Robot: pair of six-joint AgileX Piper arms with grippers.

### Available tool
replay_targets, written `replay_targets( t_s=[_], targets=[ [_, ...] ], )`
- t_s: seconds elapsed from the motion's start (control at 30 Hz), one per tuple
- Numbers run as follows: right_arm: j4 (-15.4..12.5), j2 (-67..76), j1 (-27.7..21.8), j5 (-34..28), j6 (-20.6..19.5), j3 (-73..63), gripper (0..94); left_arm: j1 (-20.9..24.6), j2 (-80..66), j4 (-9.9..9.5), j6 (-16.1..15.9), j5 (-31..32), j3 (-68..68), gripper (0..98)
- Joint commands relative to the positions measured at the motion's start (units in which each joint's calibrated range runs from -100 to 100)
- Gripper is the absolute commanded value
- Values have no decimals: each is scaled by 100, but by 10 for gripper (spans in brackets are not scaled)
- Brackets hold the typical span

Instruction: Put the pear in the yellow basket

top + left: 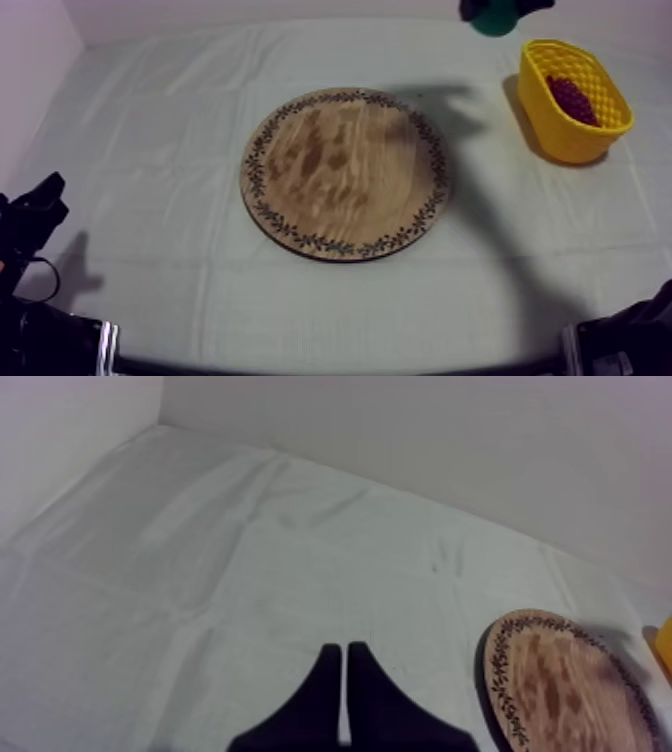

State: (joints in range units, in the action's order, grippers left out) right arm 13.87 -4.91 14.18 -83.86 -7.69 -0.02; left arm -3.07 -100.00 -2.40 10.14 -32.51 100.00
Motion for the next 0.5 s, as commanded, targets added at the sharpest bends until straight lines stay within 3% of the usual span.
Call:
replay_targets(
  t_s=[0.0,0.47],
  targets=[
    [82,24,-449,149,210,-10,417,-1,0,-2,-1,1,0,1],
    [358,-145,-1592,1125,726,817,421,-1,0,-2,-1,1,0,1]
  ],
)
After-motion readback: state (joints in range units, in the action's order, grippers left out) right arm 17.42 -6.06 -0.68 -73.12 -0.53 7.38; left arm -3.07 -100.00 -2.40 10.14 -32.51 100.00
